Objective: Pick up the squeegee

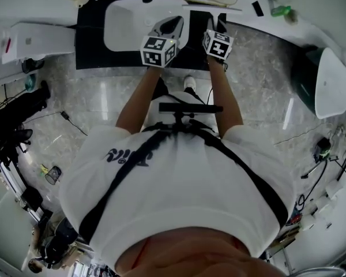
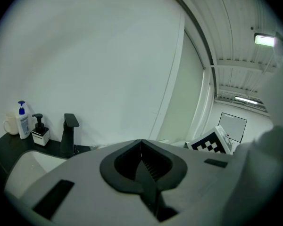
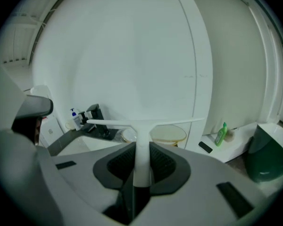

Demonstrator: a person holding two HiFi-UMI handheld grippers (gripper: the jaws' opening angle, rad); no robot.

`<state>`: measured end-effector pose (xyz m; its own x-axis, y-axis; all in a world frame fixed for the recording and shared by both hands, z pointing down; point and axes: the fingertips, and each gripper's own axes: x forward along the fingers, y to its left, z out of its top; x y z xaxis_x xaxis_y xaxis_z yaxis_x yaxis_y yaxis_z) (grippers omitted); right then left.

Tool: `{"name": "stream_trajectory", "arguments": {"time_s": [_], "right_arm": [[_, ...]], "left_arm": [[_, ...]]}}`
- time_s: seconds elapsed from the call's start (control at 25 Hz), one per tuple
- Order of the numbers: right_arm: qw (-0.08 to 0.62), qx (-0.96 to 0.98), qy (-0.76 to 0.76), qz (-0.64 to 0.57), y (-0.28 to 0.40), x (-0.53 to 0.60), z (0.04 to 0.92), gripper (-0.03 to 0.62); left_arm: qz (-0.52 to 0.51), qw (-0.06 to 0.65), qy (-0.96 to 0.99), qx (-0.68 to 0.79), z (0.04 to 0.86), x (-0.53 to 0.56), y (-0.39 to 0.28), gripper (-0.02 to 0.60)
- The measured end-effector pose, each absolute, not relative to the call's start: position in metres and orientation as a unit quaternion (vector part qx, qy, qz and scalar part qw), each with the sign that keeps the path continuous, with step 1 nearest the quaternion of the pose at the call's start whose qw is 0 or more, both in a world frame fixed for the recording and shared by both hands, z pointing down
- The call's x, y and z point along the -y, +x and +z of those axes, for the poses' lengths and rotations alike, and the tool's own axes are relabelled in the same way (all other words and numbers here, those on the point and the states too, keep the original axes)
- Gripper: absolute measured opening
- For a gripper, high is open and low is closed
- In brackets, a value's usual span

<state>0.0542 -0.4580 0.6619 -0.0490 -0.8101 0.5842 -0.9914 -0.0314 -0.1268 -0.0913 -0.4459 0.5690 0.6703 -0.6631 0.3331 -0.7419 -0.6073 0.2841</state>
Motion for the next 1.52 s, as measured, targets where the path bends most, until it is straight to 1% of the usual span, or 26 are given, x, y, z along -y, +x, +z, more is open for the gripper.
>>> {"name": "stream_trajectory", "arguments": {"time_s": [0.24, 0.64, 0.8, 0.96, 1.2, 1.36, 1.52], "right_arm": [[0.092, 0.686, 0.674, 0.257, 0.06, 0.456, 0.587, 0.089], [-0.015, 0.726, 0.673, 0.14, 0.047, 0.468, 0.432, 0.089], [-0.033, 0.736, 0.671, 0.09, 0.038, 0.465, 0.39, 0.089], [-0.049, 0.743, 0.664, 0.067, 0.027, 0.464, 0.366, 0.089], [-0.055, 0.748, 0.659, 0.057, 0.014, 0.461, 0.358, 0.089], [-0.056, 0.753, 0.654, 0.058, 0.003, 0.456, 0.359, 0.089], [-0.054, 0.752, 0.655, 0.049, 0.002, 0.452, 0.357, 0.089]], "left_arm": [[0.069, 0.163, 0.899, 0.402, 0.512, 0.456, -0.101, 0.009], [0.014, 0.082, 0.904, 0.419, 0.412, 0.471, -0.121, 0.009], [0.0, 0.051, 0.9, 0.432, 0.386, 0.468, -0.13, 0.009], [-0.007, 0.038, 0.897, 0.441, 0.372, 0.47, -0.138, 0.009], [-0.013, 0.035, 0.894, 0.446, 0.367, 0.477, -0.145, 0.009], [-0.029, 0.032, 0.898, 0.437, 0.363, 0.475, -0.14, 0.009], [-0.025, 0.028, 0.902, 0.431, 0.364, 0.47, -0.133, 0.009]]}}
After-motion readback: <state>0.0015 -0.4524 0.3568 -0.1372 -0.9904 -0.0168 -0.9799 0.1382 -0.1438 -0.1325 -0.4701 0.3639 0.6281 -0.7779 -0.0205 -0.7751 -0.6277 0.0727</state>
